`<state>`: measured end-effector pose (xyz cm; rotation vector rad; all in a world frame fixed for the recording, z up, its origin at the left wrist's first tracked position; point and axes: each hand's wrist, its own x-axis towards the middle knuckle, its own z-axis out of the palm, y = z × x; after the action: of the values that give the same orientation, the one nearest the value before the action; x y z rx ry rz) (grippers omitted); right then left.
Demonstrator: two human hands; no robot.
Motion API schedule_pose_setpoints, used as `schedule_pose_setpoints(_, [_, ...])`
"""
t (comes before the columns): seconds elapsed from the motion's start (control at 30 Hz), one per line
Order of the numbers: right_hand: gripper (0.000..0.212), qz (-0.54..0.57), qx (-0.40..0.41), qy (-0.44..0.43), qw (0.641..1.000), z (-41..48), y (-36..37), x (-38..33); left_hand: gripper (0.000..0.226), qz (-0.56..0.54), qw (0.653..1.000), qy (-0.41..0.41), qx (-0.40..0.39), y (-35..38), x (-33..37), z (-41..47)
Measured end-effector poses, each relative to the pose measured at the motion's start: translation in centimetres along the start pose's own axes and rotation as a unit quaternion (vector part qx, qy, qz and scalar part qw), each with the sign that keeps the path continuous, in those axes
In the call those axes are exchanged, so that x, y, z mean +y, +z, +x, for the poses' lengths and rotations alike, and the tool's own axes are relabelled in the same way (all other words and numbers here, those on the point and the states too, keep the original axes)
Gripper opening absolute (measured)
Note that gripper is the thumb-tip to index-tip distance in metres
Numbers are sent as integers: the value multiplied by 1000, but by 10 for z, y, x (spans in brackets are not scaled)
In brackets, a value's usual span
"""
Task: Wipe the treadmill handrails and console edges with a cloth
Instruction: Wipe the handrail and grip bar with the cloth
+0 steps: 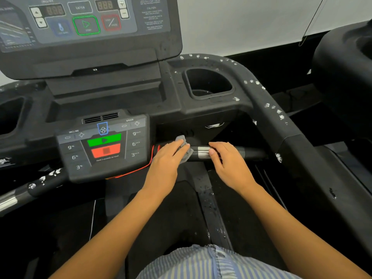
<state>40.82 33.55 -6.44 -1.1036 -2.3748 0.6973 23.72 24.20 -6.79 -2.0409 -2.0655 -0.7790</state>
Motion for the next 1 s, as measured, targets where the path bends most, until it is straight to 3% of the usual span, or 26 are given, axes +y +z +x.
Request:
schedule_pose_setpoints(0.13, [38,-2,-40,-2,999,2,-6,-1,61,-44,999,9,-13,3,1,1])
schedule_pose_setpoints(0.23, [38,12,-65,-5,998,6,-21,5,56,-134,990,-49,6,1,17,6])
schedule_pose_setpoints(0.4, [28,41,116,-20,992,13,-78,14,43,-328,934,-137,38,7,86,37])
schedule_pose_setpoints(0.5, [29,33,209,29,977,10,-116,23,48,-398,904,-155,-24,23,123,50])
schedule_pose_setpoints(0.6, [33,21,243,125,962,-3,-140,36,47,-427,890,-145,-60,44,148,61])
schedule_pose_setpoints(0.8, [52,42,157,338,927,-25,-134,67,37,-433,887,-160,-34,72,169,82])
schedule_pose_setpoints(1.0, [52,-13,147,367,918,-26,-122,74,29,-421,891,-172,-8,86,168,76])
